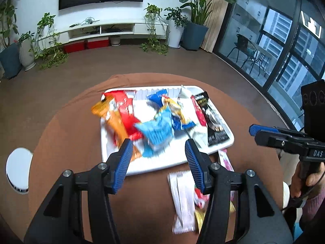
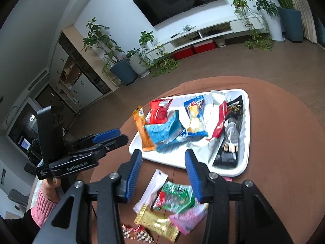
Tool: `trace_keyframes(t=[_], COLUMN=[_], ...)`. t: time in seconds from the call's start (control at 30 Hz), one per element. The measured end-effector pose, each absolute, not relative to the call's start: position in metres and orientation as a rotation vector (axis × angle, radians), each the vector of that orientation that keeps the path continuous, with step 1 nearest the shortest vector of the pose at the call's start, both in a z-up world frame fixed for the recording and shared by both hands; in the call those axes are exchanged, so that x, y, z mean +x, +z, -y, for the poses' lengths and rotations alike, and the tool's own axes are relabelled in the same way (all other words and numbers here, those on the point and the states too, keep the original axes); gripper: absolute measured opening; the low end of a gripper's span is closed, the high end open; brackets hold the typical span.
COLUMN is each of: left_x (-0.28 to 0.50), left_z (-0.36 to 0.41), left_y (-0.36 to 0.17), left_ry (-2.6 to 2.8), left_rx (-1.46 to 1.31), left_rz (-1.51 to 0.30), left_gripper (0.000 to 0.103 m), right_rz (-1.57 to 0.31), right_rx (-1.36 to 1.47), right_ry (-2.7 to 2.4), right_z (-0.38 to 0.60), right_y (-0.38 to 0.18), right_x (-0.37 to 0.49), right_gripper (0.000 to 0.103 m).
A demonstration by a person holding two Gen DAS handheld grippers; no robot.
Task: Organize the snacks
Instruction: 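Open both grippers and move them back over the remaining snacks, then grasp the red-and-white candy packet with the left gripper while the right grasps the pink packet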
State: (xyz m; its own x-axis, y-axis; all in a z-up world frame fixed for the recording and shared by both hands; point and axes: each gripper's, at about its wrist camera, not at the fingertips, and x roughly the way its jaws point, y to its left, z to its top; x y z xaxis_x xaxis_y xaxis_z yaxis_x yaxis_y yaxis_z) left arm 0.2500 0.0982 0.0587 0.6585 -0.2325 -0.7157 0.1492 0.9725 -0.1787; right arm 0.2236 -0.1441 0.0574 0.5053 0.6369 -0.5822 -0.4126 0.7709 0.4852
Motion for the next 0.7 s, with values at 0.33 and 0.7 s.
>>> trace_keyframes(t=[0.33,0.7], left_x=[0.151,0.082], left_z=[-0.118,-0.131], left_y=[0.049,0.000], left_ry=[-0.140,-0.005], left_rx=[-0.165,-0.221], left_rz=[-0.847,-0.965], left_gripper=[0.056,0.057], right_rz=[-0.837,-0.899], right_rx=[0.265,0.281], right_ry=[0.634,0.593], right_z=[0.145,0.148], right_y=[0.044,0.004], right_x=[0.170,0.147], right_gripper=[0.052,0.052])
